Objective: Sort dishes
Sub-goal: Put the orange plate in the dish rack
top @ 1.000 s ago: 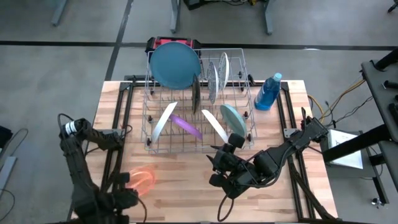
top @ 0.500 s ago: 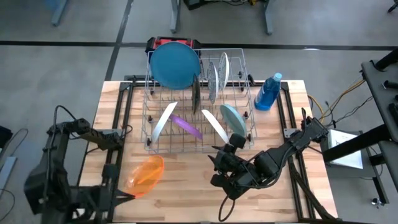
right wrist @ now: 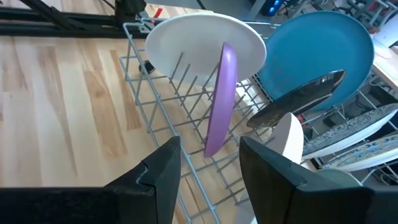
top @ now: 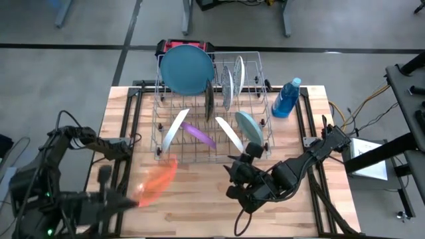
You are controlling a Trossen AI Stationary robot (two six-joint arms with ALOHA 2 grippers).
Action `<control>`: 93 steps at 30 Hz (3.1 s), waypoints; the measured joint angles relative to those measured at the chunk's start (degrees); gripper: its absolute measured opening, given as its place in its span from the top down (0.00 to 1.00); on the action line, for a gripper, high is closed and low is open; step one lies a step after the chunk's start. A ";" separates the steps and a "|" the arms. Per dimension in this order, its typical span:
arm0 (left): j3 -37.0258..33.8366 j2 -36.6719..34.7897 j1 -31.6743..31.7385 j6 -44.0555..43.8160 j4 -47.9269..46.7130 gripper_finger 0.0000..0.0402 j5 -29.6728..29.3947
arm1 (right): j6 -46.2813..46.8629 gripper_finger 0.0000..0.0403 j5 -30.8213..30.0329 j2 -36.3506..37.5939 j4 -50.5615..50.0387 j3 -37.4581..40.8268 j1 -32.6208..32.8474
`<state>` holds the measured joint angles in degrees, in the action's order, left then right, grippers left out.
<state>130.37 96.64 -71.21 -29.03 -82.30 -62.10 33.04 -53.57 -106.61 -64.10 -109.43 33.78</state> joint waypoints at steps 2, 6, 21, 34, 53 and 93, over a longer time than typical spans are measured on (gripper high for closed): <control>1.62 -0.10 0.48 -3.35 -6.07 1.00 -3.43 | 0.00 0.62 -0.01 0.01 -0.53 0.00 -0.02; 2.12 -1.35 2.79 1.24 -6.04 1.00 -9.93 | -0.04 0.62 -0.43 0.25 -2.16 0.00 -0.08; -7.19 -2.07 30.75 27.52 -7.70 1.00 -26.07 | -7.64 0.63 -0.25 14.96 -0.23 -0.70 -8.56; -19.84 -2.07 47.75 35.87 -7.17 1.00 -27.98 | -9.57 0.61 39.91 27.32 26.47 -0.59 -31.28; -27.23 3.55 47.44 41.46 -4.03 1.00 -27.91 | -29.07 0.65 45.13 18.36 30.15 -0.87 -36.89; -27.30 3.59 48.09 38.00 -3.63 1.00 -27.94 | -14.97 0.67 61.16 15.26 32.62 -3.38 -45.44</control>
<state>103.07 100.22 -23.11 8.97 -85.93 -90.04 18.06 7.60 -91.35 -31.48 -112.80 -11.66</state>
